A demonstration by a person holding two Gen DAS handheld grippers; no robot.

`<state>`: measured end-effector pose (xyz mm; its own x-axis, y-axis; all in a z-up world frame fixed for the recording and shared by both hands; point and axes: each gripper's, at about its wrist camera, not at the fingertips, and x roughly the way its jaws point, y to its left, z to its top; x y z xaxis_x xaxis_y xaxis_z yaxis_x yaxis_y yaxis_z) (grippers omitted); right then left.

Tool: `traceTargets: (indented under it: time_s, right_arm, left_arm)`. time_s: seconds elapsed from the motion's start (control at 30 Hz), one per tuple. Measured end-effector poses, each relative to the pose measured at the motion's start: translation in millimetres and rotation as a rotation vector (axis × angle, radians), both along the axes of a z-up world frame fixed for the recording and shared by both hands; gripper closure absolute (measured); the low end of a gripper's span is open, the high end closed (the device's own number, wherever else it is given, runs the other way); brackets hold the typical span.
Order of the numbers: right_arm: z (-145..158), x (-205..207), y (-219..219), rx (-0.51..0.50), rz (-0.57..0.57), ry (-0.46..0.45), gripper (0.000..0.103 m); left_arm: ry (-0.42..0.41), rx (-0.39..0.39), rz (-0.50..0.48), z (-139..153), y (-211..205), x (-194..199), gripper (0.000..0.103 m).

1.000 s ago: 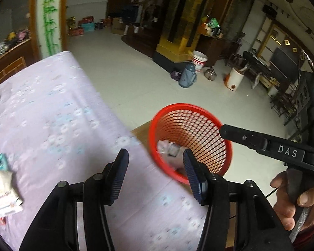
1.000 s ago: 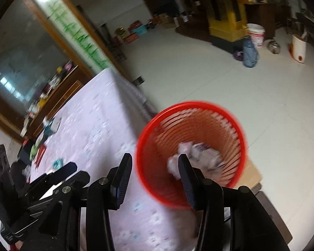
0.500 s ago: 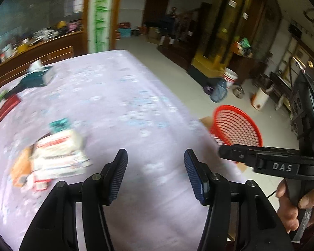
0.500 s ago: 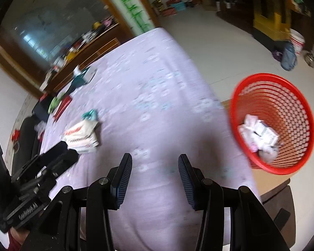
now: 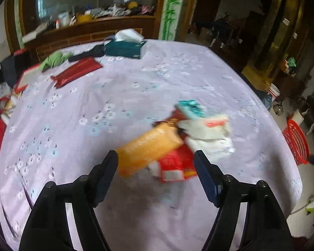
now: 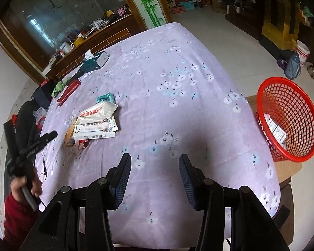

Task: Collect trash
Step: 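Move both open tools back over the remaining trash on the table, then grasp the orange medicine box with the left tool and lift it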

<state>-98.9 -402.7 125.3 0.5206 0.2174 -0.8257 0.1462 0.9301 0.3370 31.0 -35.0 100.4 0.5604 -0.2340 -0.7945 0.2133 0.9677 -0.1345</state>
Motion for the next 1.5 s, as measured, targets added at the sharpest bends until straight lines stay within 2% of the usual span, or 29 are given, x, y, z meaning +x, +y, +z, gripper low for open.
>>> traceTargets:
  time_s: [0.17, 0.23, 0.3, 0.43, 0.7, 0.87, 0.9, 0.93, 0.97, 1.1, 1.23, 1.33, 1.5]
  right_arm:
    - [-3, -6, 9, -0.003, -0.037, 0.022, 0.052]
    - [-4, -9, 10, -0.005, -0.053, 0.029, 0.052]
    - [-5, -11, 11, -0.013, -0.067, 0.037, 0.052]
    - [-7, -13, 11, -0.022, -0.092, 0.051, 0.052]
    - [-7, -3, 24, -0.026, -0.066, 0.058, 0.052]
    - [-9, 11, 38, -0.017, -0.022, 0.058, 0.052]
    - [-8, 15, 42, -0.013, -0.010, 0.056, 0.052]
    - [-8, 18, 45, -0.011, -0.001, 0.053, 0.052]
    - [-7, 23, 49, -0.008, 0.011, 0.048, 0.052]
    - [-6, 48, 66, 0.032, 0.060, 0.042, 0.052]
    - [-8, 78, 89, 0.067, 0.118, 0.042, 0.051]
    - [-16, 94, 111, 0.073, 0.175, 0.054, 0.051]
    - [-36, 95, 168, -0.088, 0.314, 0.031, 0.051]
  left_arm:
    - [0.045, -0.100, -0.070, -22, 15, 42, 0.029]
    - [0.101, -0.171, -0.105, -38, 21, 58, 0.029]
    - [0.158, -0.247, -0.094, -52, 32, 72, 0.029]
    - [0.182, -0.357, -0.165, -57, 33, 66, 0.029]
    - [0.181, -0.190, -0.340, -61, -10, 19, 0.029]
    - [0.143, -0.054, -0.283, -65, -30, 17, 0.030]
    - [0.135, -0.035, -0.270, -66, -32, 16, 0.032]
    - [0.130, -0.021, -0.265, -66, -34, 15, 0.044]
    - [0.127, 0.000, -0.257, -67, -35, 13, 0.047]
    - [0.100, 0.051, -0.213, -67, -32, -2, 0.050]
    - [0.082, 0.028, -0.156, -61, -19, -13, 0.051]
    - [0.069, -0.017, -0.094, -50, -1, -25, 0.051]
    - [0.046, -0.046, -0.035, -36, 20, -40, 0.051]
